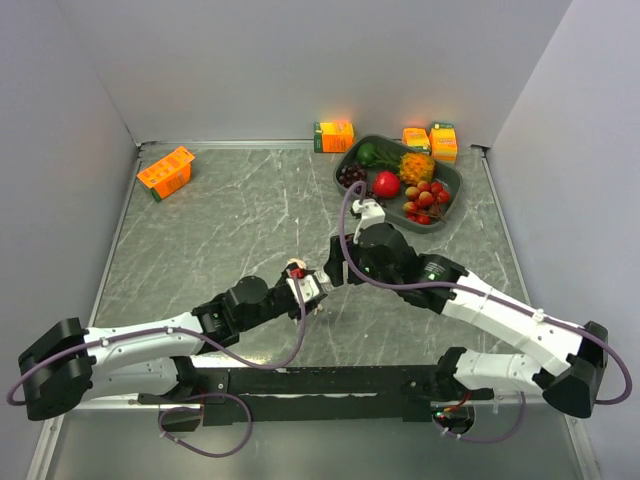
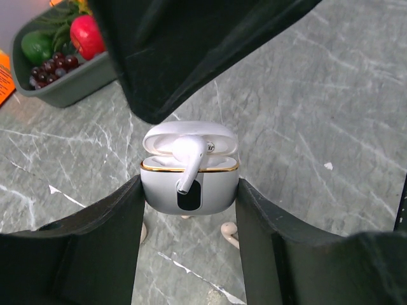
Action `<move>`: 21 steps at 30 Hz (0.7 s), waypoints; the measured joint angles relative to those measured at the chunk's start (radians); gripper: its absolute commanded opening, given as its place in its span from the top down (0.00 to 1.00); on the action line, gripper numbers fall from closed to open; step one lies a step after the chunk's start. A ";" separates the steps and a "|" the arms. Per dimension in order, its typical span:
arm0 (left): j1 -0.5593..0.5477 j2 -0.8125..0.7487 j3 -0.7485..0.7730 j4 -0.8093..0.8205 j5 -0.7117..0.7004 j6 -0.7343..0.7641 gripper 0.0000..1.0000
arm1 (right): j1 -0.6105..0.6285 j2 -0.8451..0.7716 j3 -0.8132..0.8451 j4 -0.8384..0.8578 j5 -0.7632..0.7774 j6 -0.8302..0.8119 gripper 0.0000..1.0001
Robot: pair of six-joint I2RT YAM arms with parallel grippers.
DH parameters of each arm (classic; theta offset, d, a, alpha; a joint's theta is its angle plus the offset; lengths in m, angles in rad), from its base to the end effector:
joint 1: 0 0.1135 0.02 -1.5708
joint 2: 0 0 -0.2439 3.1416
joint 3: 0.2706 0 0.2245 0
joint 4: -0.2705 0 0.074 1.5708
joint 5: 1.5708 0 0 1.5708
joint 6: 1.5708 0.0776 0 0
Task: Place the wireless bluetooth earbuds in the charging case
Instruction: Adjust the charging case, then move the earbud to the center of the board.
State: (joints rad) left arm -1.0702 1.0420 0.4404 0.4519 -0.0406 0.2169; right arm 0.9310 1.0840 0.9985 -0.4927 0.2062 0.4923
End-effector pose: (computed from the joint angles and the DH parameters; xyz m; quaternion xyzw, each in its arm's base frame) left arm 0.1271 -0.2258 0.2285 0.4441 0.6142 -0.2559 0.6001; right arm 0.1633 0.1928 0.2884 -0.1425 0.8644 0.2408 0.4178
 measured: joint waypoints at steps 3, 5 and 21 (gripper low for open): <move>0.000 0.019 0.000 -0.001 -0.011 0.019 0.99 | -0.010 0.035 0.014 -0.001 -0.015 -0.008 0.24; 0.000 0.024 0.000 0.000 -0.018 0.031 0.99 | -0.023 0.061 0.025 0.000 -0.025 -0.013 0.24; 0.011 0.053 0.001 0.019 -0.064 0.059 0.99 | -0.063 0.115 0.029 -0.010 -0.055 -0.018 0.24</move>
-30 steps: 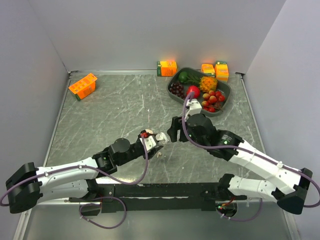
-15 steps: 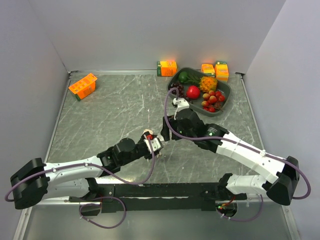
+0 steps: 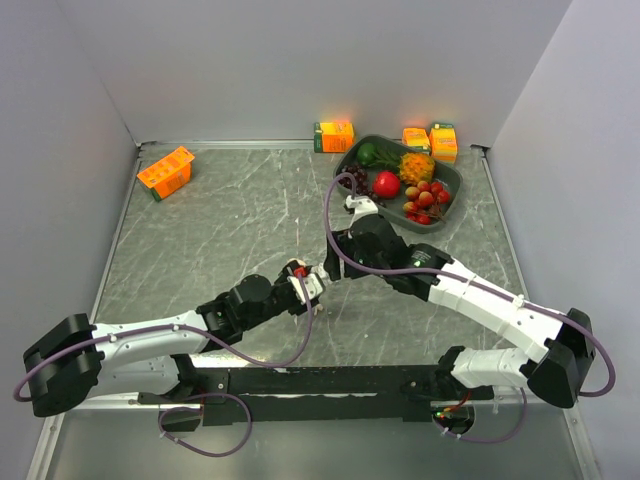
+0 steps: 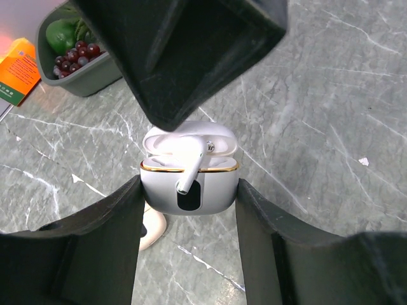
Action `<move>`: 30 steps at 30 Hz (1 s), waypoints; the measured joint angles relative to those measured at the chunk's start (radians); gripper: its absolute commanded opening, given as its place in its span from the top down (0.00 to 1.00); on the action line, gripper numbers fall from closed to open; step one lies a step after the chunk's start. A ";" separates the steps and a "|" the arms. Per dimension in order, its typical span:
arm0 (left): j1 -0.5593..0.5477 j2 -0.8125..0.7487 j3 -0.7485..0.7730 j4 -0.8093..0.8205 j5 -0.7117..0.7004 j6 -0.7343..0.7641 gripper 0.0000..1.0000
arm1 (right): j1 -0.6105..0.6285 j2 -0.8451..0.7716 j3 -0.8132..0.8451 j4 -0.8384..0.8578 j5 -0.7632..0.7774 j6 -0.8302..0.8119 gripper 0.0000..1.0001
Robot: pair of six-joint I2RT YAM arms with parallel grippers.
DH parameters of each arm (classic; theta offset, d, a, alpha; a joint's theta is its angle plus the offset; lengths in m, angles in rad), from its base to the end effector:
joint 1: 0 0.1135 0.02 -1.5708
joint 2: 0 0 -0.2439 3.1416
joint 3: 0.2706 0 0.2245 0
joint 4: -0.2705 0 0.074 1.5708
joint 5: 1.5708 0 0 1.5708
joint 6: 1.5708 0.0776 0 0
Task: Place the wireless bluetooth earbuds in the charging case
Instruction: Move the earbud to the center of the board.
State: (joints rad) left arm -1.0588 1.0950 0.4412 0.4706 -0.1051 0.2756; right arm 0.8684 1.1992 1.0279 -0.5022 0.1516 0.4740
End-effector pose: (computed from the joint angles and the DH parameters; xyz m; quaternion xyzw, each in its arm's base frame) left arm 0.1370 -0.2272 0.2188 0.4487 0.6239 -0.2064 0.6057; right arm 0.1851 0.2005 0.2690 -0.1438 0.8874 0.2156 0.3812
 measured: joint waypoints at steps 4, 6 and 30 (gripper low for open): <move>0.000 0.000 0.000 0.006 -0.003 0.000 0.99 | -0.027 0.000 -0.003 0.000 -0.005 0.000 0.25; 0.000 0.000 0.000 0.010 -0.005 0.000 0.99 | -0.037 0.000 -0.006 0.000 -0.008 0.000 0.25; 0.001 0.000 0.000 0.011 -0.011 0.000 0.99 | -0.062 -0.032 -0.043 0.061 -0.100 0.004 0.25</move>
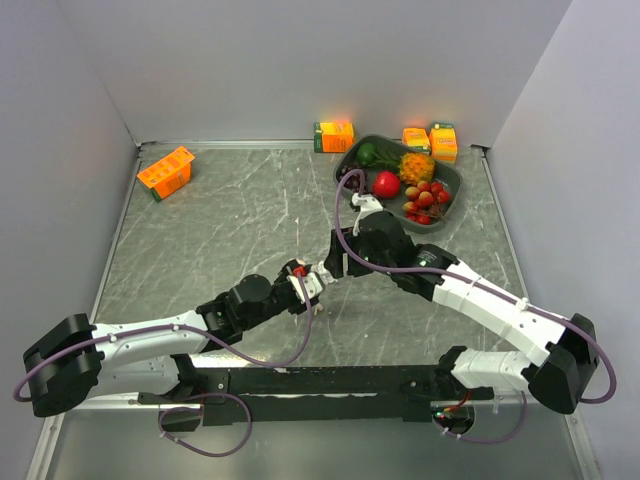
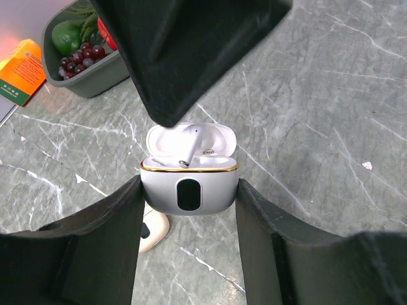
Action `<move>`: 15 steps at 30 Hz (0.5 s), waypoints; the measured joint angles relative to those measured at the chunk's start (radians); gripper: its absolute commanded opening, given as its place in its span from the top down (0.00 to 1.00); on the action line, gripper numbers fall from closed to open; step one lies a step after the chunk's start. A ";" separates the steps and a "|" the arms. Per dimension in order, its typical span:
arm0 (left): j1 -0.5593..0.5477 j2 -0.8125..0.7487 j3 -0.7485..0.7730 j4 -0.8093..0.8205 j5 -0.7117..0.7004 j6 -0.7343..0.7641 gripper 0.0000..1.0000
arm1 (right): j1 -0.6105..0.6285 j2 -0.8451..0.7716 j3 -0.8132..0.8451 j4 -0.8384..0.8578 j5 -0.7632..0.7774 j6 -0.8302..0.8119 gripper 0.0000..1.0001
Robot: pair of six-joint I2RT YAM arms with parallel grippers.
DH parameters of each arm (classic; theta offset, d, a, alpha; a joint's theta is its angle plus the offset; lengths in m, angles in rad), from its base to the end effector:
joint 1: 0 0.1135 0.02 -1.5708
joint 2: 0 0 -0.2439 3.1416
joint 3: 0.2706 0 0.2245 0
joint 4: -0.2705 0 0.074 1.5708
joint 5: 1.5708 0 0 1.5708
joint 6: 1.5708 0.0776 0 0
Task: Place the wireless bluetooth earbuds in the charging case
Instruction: Move the earbud to the center of the board.
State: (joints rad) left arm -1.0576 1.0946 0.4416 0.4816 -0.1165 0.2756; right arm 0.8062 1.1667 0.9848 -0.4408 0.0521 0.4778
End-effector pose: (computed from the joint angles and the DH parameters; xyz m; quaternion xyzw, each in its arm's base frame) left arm 0.1381 -0.2267 0.2207 0.4428 0.6234 -0.2039 0.6114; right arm 0.1904 0.1926 0.2693 -0.1336 0.8794 0.2547 0.3794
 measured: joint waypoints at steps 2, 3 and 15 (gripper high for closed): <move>0.000 0.000 0.000 0.000 -0.002 0.000 0.99 | 0.000 0.015 0.000 -0.001 -0.010 0.000 0.25; 0.000 0.000 0.000 0.000 -0.004 0.000 0.99 | 0.000 0.026 0.000 -0.001 -0.015 0.000 0.25; 0.000 0.000 0.000 0.000 -0.022 0.003 0.99 | 0.000 0.066 0.000 -0.023 -0.020 -0.001 0.25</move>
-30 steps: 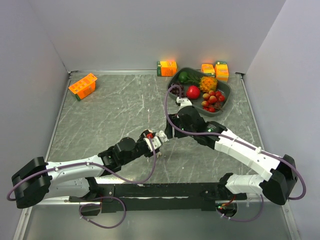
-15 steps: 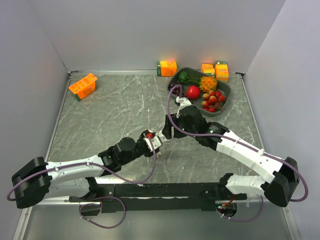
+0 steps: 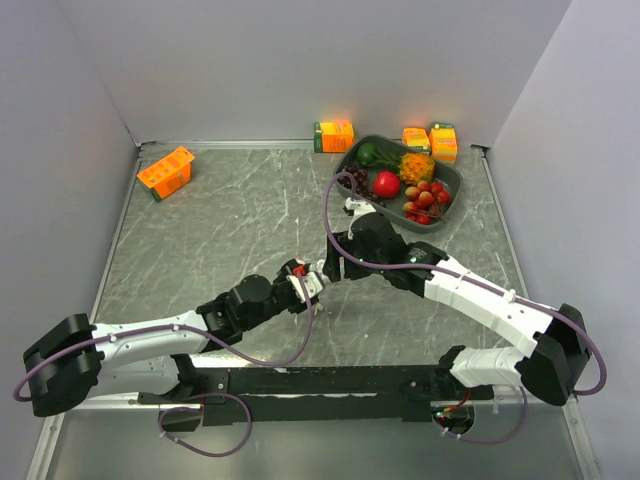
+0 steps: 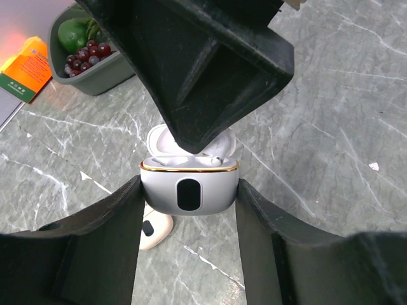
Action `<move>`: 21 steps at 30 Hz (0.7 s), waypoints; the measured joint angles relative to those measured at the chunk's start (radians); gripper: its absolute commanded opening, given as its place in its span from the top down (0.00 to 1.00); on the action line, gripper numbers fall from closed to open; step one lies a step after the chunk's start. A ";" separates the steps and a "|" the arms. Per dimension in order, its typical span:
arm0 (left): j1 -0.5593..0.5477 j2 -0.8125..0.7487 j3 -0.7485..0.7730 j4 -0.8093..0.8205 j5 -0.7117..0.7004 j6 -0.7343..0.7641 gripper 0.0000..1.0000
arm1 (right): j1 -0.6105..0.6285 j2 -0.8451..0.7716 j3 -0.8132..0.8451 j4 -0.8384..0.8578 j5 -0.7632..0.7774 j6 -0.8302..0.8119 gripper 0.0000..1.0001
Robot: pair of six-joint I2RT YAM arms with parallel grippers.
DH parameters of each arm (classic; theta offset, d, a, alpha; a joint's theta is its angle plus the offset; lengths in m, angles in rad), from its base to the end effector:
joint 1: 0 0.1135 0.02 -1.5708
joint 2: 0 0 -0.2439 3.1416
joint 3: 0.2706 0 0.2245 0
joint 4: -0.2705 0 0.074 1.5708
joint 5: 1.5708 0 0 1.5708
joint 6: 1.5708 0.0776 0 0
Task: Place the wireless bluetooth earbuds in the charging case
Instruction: Move the earbud to the center of the board.
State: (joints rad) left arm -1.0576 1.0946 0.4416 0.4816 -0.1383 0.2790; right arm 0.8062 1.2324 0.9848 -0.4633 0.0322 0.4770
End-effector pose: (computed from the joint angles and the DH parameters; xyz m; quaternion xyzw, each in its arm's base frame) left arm 0.1395 -0.2257 0.2208 0.4380 0.6266 -0.1949 0.6145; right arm 0.1945 0.1991 0.2498 -0.1423 0.8977 0.2377 0.3427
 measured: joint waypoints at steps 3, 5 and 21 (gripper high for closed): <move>0.000 0.001 0.000 0.000 -0.018 0.009 0.99 | 0.000 -0.007 0.000 -0.002 0.000 0.000 0.25; 0.000 0.004 0.000 0.000 -0.032 0.016 0.99 | 0.000 -0.018 0.000 -0.007 0.002 -0.003 0.25; 0.017 0.048 0.004 0.008 -0.095 0.040 0.99 | -0.004 -0.027 -0.009 -0.032 0.012 -0.004 0.24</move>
State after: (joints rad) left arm -1.0409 1.1423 0.4458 0.4900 -0.2333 0.3195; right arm 0.8021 1.2049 0.9756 -0.4953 0.0444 0.4732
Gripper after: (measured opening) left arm 0.574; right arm 0.757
